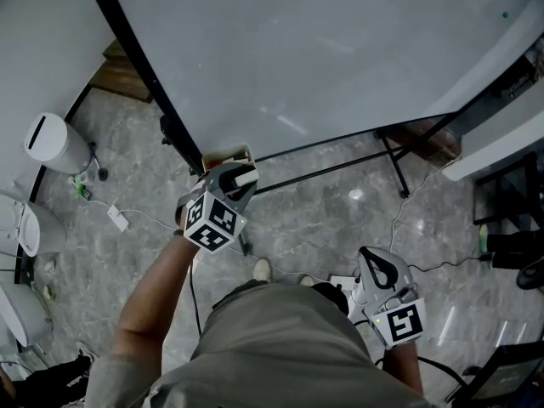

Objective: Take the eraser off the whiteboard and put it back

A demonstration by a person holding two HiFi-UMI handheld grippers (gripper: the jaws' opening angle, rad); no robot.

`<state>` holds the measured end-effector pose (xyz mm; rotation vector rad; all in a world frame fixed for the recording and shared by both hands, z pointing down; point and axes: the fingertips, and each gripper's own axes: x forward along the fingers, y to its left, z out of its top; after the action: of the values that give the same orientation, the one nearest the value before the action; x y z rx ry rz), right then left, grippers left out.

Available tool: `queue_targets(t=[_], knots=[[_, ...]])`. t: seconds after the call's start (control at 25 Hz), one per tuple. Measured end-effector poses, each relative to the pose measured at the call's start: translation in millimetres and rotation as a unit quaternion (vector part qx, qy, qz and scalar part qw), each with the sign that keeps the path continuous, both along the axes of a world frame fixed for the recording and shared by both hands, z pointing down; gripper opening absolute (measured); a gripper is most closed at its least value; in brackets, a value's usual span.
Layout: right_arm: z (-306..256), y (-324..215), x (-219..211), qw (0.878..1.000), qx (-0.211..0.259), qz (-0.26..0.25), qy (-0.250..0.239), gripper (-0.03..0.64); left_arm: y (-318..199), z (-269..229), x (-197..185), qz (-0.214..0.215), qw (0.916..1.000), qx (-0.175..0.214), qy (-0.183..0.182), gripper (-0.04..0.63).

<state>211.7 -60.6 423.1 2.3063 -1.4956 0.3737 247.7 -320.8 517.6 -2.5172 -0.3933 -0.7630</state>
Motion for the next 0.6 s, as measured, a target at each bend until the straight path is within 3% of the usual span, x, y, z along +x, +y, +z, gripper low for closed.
queue_targets(t=[0.32, 0.6], knots=[[-3, 4, 7, 0.999, 0.009, -0.053, 0.000, 0.003, -4, -46, -16, -0.065, 0.9963, -0.009, 0.055, 0.175], [-11, 13, 16, 0.992, 0.011, -0.122, 0.004, 0.003, 17, -113, -49, -0.128, 0.9834, -0.046, 0.120, 0.175]])
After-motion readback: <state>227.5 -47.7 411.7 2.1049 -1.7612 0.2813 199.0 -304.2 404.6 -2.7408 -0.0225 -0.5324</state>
